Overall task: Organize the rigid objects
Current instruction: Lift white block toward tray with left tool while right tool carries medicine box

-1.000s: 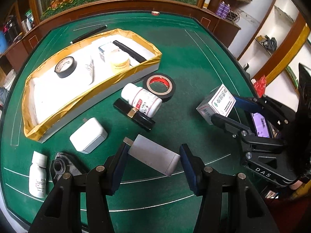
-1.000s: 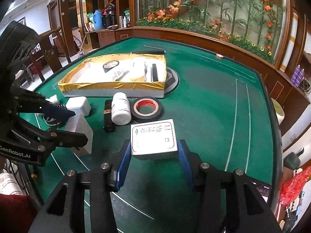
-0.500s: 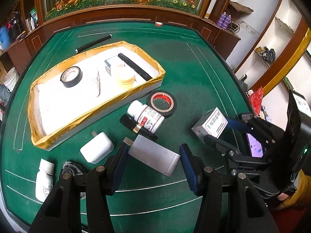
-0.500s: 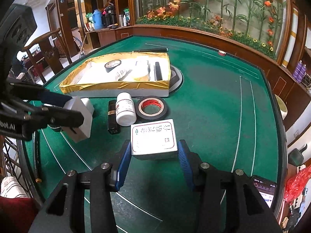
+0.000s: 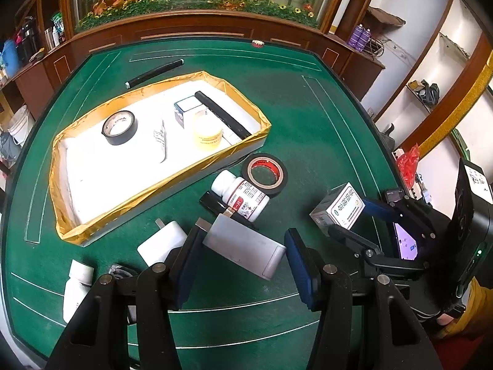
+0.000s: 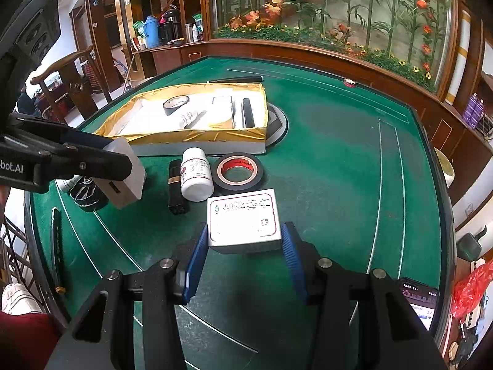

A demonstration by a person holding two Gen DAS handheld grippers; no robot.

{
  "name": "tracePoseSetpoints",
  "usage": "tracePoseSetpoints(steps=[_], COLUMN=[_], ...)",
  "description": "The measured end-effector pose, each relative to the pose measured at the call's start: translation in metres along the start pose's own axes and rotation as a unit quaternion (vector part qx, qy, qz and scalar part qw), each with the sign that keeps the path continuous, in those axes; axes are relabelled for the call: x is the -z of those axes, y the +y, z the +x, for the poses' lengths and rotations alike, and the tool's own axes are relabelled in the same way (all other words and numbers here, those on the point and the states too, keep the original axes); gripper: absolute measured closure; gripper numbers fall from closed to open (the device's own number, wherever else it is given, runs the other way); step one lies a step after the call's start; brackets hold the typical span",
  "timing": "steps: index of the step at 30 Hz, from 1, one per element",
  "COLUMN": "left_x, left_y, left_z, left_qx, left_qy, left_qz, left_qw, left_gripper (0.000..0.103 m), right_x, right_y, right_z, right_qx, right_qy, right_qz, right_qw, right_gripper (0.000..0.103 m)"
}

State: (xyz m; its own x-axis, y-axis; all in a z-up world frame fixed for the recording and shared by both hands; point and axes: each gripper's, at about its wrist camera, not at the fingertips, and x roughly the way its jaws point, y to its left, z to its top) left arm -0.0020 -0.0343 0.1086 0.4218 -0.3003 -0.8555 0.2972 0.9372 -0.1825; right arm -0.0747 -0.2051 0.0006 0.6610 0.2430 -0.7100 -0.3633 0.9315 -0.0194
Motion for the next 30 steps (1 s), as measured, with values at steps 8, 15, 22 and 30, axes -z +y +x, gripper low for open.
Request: tracePoseSetpoints(steps=[8,15,22,30], left_x=[-0.002,-0.003,-0.010,-0.023], left_y=[0.006,0.013,0.021,0.039], left_z=[-0.002,-0.004,-0.008,-0.016], left_qx=[-0.004,-0.008,-0.011,-0.019], left_qy=[-0.004,-0.007,-0.015,-0.031], left_qz=[-0.005,-0.011,-0.014,-0.020], left_qw=[1.0000,0.9999,0.9997,0.9991], left_gripper=[0.046,0.046,0.046,0.046], right_x=[-0.002,-0.006,-0.014,-0.031], right_y=[0.002,0.008,0.013,0.021], right_z=[0.002,0.002,0.004,0.005], right_qx=[-0.002,-0.005,-0.009,-0.010], right_qy=[-0.002,-0.005,-0.009,-0.018], right_qz=[-0.003,-0.007,-0.013,-0.021], right_qw=[1.000,1.000,1.000,1.000], right_gripper=[0.056,0.056,0.056,0.056])
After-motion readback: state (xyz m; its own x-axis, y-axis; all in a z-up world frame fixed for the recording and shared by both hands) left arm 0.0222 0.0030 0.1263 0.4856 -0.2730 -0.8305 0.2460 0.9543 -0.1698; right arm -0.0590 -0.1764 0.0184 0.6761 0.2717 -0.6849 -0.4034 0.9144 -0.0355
